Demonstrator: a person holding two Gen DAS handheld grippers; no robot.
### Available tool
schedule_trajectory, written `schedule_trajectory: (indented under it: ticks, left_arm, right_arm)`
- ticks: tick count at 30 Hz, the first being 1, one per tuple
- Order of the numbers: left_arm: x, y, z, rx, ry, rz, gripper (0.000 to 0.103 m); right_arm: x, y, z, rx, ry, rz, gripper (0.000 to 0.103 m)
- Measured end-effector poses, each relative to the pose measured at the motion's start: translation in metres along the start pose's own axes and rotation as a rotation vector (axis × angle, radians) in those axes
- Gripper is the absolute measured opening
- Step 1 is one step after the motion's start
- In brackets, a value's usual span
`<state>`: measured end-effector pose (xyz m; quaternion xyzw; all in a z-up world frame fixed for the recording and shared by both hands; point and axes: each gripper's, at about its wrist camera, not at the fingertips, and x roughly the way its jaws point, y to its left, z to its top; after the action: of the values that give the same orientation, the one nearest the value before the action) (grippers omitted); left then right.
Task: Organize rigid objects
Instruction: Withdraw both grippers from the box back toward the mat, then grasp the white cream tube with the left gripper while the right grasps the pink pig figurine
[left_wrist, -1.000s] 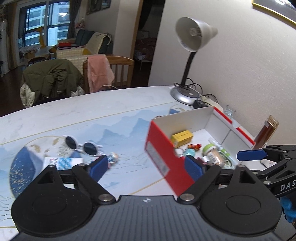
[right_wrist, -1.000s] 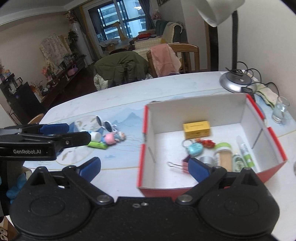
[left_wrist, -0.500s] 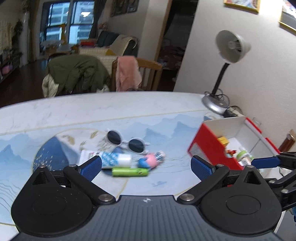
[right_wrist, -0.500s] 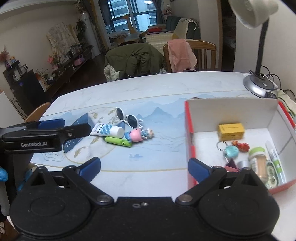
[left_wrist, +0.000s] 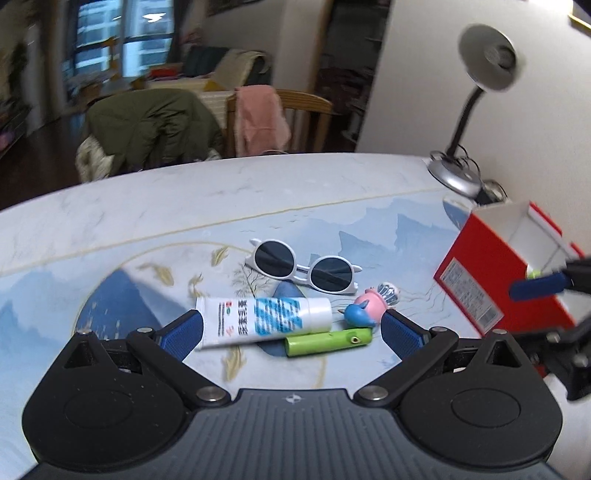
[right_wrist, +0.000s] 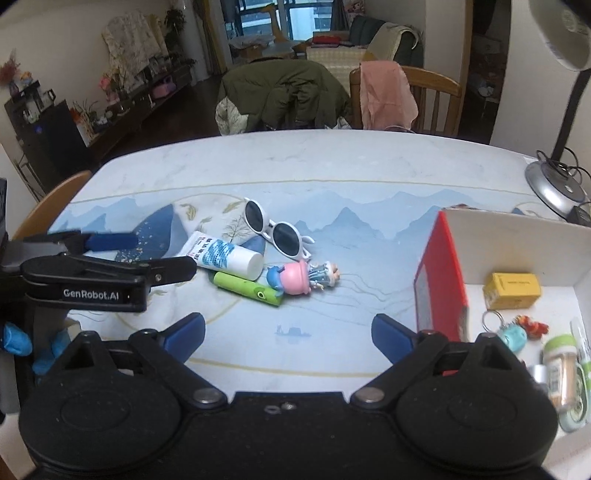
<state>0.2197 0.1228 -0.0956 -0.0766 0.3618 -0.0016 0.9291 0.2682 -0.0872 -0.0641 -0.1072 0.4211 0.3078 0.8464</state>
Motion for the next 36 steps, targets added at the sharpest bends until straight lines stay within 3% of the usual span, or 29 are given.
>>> schedule_trajectory:
  ticks: [6,10,19,28,36]
  left_arm:
    - [0.017,0.006,0.009,0.108,-0.007,-0.045,0.103]
    - [0.03,0.007,0.014,0.201,0.005,-0.104,0.103]
    - [0.062,0.013,0.017,0.444,0.072,-0.193,0.103]
    - [0.087,0.015,0.019,0.543,0.109,-0.223,0.102]
    - [0.103,0.019,0.023,0.524,0.137,-0.266,0.095]
  right_arm:
    - [0.03,-0.006,0.014,0.023,0.018,-0.028,0.095]
    - [0.048,-0.003,0.021,-0.038,0.045,-0.023,0.095]
    - [0.084,-0.009,0.032,-0.071,0.092,-0.015,0.09]
    - [0.109,-0.01,0.038,-0.077,0.122,-0.036,0.09]
    - [0.122,-0.016,0.039,-0.047,0.148,-0.032,0.088]
